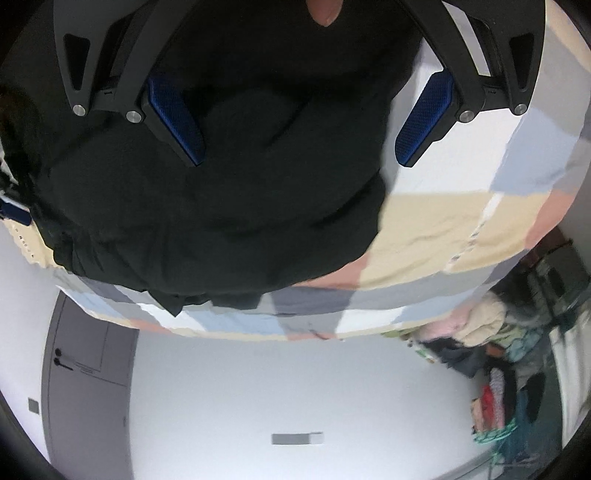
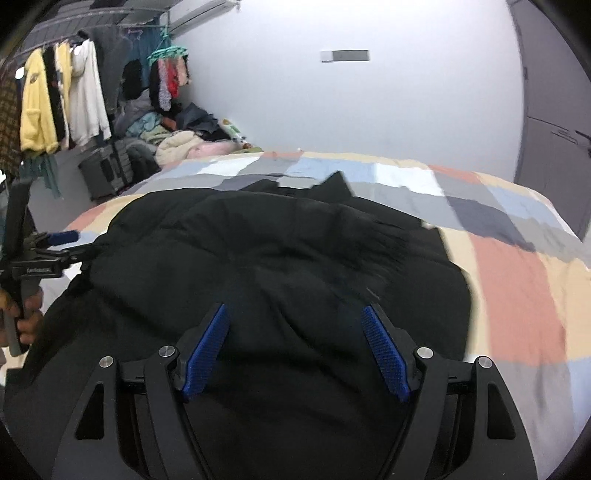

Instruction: Fold large clothes

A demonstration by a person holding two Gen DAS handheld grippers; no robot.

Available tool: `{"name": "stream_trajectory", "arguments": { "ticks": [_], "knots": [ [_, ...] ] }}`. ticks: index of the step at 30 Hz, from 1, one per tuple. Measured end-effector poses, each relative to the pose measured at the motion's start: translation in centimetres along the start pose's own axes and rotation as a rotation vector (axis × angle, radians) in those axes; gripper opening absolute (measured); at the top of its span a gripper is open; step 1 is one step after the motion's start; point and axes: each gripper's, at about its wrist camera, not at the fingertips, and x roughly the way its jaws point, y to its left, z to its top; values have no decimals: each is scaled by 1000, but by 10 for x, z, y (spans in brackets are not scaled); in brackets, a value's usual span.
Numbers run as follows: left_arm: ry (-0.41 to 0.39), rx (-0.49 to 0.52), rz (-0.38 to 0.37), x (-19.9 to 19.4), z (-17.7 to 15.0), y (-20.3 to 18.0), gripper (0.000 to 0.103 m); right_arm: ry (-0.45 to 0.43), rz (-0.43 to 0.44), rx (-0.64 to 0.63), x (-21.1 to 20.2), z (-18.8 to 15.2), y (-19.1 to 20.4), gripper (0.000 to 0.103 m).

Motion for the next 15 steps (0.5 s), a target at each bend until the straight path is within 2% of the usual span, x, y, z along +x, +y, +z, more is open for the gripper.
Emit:
{"name": "stream_trajectory", "arguments": {
  "ticks": [2,5,8,11,15],
  "knots": [
    [15,-10,42,-4,-13,12,103,21,-27,24,-11,-7,-15,74],
    [108,-50,73,5,-31,33,103,52,-81,71,-21,-21,-40,75],
    [161,-66,121,17,-40,48,103,112,-141,114,-18,-38,-61,75],
    [199,-80,160,30,-45,58,103,187,-177,125,-6,-49,-74,75],
    [205,-101,175,43,-45,63,103,236,-189,94,12,-55,-75,75]
  ]
}}
